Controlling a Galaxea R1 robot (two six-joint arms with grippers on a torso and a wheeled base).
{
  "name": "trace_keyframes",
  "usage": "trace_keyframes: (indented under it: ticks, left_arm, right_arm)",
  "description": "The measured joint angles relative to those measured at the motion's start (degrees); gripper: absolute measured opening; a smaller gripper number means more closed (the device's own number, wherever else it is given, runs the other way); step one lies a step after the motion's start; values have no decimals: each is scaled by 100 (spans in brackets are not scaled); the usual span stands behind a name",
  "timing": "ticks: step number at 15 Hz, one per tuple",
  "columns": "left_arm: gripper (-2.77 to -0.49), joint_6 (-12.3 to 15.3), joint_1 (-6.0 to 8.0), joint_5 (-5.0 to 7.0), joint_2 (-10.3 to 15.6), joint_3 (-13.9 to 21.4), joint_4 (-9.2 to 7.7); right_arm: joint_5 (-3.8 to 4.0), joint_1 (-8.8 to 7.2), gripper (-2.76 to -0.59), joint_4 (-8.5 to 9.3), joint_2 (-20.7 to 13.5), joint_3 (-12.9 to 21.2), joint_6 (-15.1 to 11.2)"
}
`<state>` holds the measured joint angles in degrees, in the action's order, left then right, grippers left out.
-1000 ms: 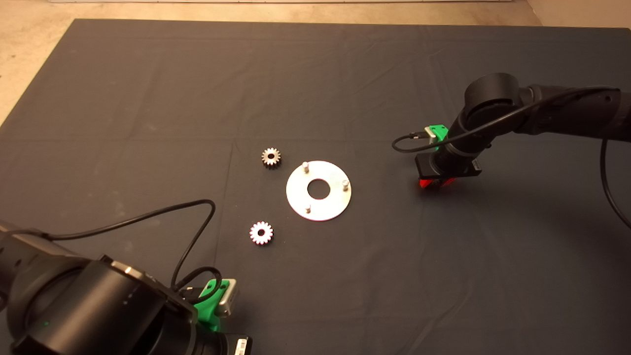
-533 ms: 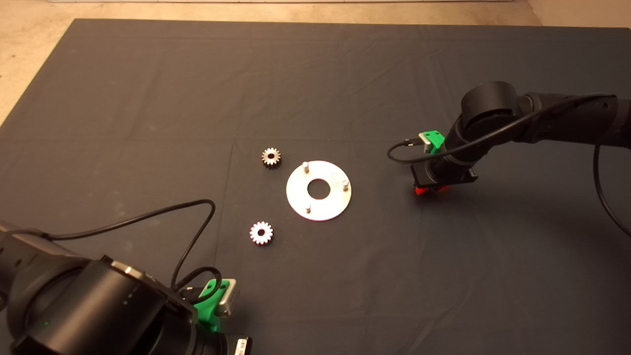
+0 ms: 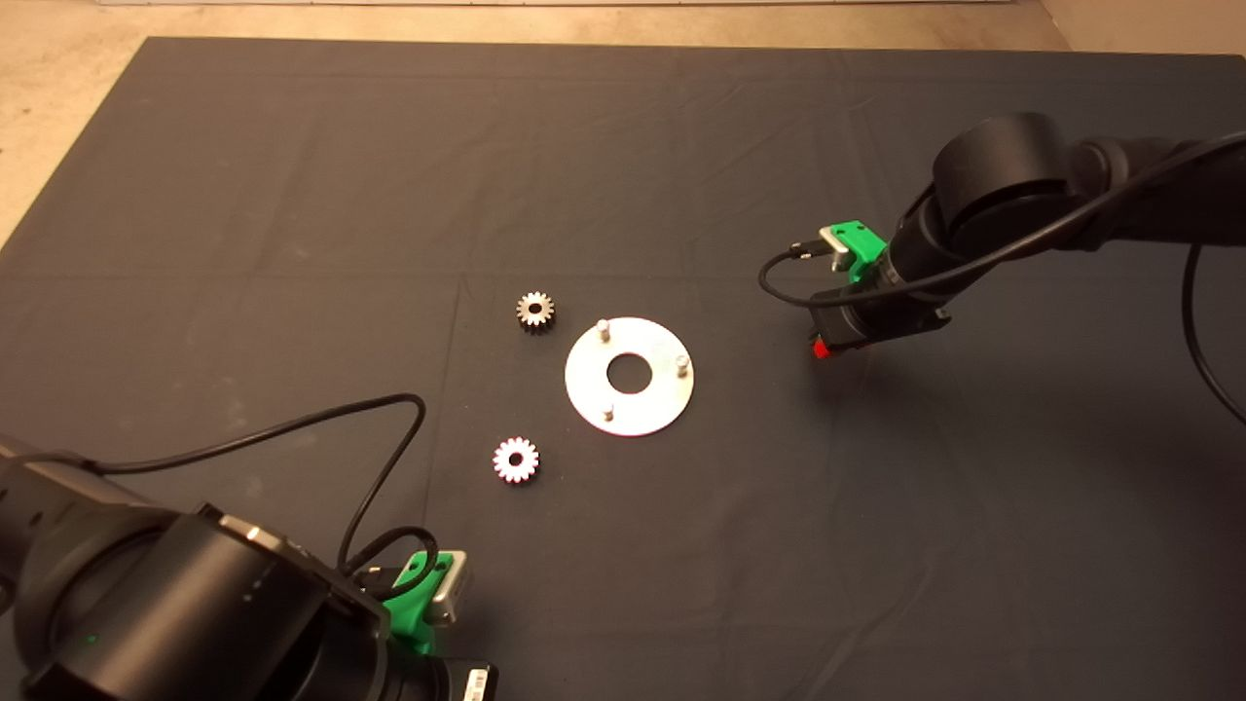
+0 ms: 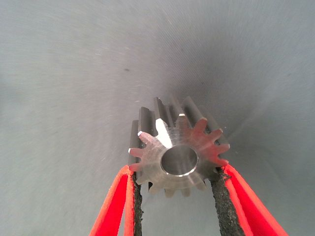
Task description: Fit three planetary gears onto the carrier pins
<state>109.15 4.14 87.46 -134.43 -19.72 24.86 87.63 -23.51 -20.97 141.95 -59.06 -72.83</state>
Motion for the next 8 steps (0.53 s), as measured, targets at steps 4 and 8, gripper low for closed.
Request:
trace_keyframes:
  ticks: [4,8]
  left_arm:
    - [-194,2,2,0,-2,0,-2]
    - [-194,0,2,2,-5,0,0]
  right_arm:
    - [18,-121,-255,18,149,282,-2]
    - [24,-174,-255,44,570,459,-7]
